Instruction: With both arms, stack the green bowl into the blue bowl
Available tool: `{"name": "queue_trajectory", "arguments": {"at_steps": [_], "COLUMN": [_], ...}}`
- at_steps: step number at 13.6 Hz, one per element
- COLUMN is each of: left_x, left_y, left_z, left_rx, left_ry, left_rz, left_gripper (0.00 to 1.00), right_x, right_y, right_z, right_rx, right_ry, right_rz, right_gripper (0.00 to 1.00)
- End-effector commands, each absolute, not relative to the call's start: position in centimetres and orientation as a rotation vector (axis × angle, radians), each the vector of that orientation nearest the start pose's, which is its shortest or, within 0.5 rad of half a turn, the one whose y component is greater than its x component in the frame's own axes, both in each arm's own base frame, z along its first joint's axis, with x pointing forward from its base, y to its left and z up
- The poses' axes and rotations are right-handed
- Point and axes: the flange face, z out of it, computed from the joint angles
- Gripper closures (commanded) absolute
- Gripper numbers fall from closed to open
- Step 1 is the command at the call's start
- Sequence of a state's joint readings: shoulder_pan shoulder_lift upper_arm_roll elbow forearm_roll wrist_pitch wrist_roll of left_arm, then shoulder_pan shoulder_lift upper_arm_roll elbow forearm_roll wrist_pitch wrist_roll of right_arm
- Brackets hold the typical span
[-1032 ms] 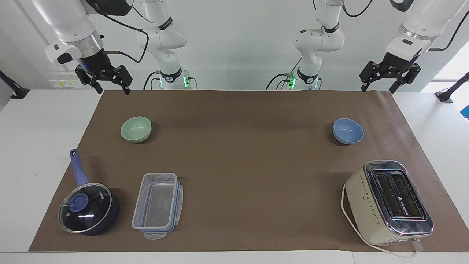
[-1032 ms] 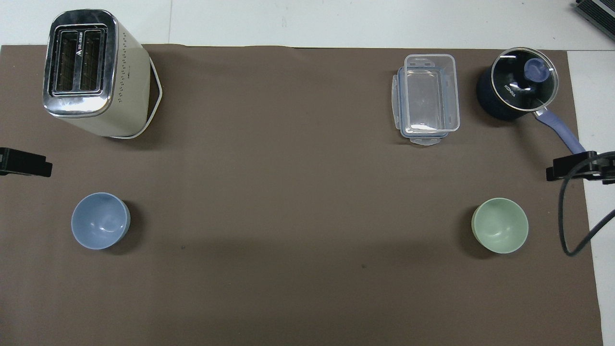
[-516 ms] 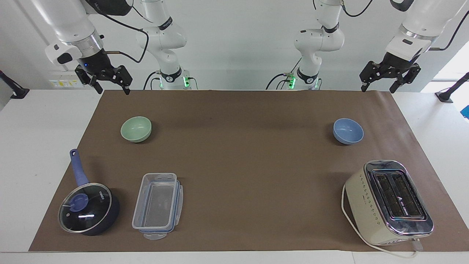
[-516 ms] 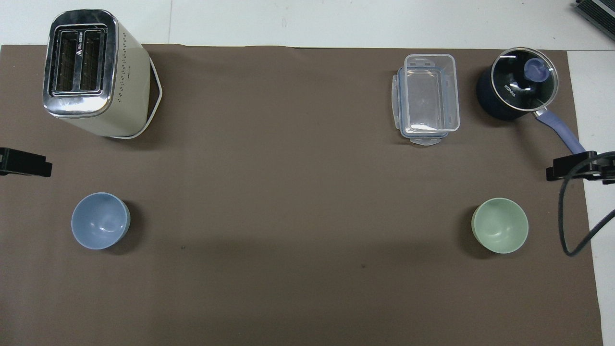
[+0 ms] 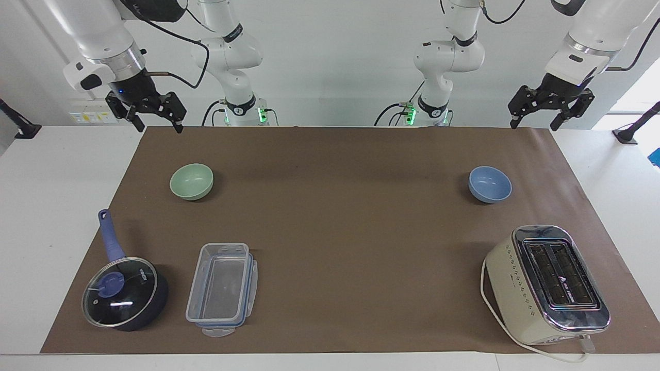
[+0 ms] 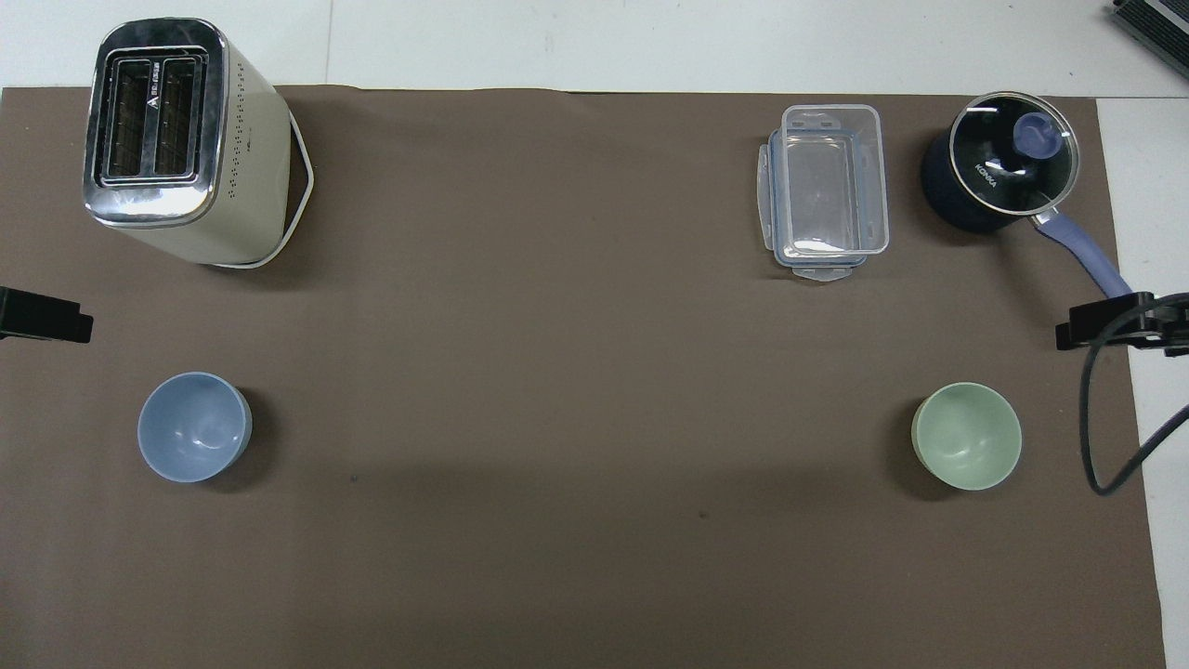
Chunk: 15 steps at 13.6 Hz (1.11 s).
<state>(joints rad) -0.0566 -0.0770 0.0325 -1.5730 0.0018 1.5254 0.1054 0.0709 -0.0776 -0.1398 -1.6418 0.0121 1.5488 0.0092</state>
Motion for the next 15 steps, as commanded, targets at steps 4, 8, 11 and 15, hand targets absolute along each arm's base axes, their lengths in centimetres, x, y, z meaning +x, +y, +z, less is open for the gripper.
{"name": "queue_trajectory", "arguments": {"at_steps": [4,8,11,15], "left_x": [51.8,51.8,51.6,51.7], "left_y": [0.2,0.6,-0.4,0.4], "left_z": [66.1,66.3,66.2,66.2], "left_rx": [-3.144,-3.149,-3.148,-3.147], "left_ry": [0.192,0.154,0.180,0.170], "left_rz": [-0.040,-0.042,-0.025,-0.042], "left_gripper": [0.00,0.00,0.00,0.00], "right_x": [52.6,52.5,52.6,52.6], "right_y": [-3.9,-3.9,-3.9,-3.9], "right_z": [63.5,63.4,63.5,63.5], "right_rx": [-3.101,-3.101,-3.101,-3.103], "right_ry": [0.091,0.091,0.091,0.091], "right_rz": [0.008,0.010,0.008,0.008], "right_gripper": [0.00,0.00,0.00,0.00]}}
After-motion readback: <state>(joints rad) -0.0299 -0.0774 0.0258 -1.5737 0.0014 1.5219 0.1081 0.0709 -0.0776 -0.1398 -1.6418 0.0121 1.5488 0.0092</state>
